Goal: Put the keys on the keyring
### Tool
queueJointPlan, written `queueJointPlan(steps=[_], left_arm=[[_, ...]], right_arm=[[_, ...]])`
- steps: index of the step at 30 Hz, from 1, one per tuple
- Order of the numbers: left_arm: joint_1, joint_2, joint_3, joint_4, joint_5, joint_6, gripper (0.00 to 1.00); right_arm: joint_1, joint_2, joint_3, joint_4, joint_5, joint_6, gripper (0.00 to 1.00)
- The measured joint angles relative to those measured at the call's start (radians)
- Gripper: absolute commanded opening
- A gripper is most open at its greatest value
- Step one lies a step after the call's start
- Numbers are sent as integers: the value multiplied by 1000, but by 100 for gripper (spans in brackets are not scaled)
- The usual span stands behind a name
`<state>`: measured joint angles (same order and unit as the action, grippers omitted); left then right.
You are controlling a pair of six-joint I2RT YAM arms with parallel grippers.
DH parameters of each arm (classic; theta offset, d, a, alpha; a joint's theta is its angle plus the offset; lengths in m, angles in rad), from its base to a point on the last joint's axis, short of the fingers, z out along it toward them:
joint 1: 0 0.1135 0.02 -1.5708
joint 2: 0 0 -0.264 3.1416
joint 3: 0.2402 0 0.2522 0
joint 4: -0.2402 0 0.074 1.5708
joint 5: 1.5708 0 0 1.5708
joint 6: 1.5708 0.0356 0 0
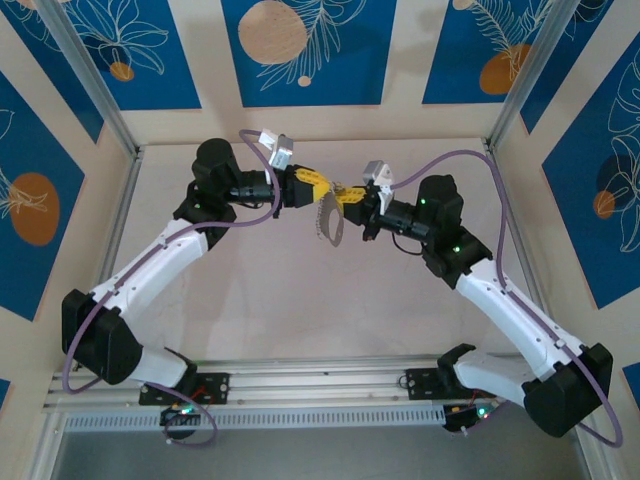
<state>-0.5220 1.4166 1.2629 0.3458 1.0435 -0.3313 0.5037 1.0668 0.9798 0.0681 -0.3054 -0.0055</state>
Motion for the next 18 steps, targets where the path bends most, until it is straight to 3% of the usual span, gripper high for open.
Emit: queueJointPlan(steps=[18], left_arm=[[-4,0,0,-9,0,0,0]], right_arm=[[39,0,95,-66,56,-74,0]])
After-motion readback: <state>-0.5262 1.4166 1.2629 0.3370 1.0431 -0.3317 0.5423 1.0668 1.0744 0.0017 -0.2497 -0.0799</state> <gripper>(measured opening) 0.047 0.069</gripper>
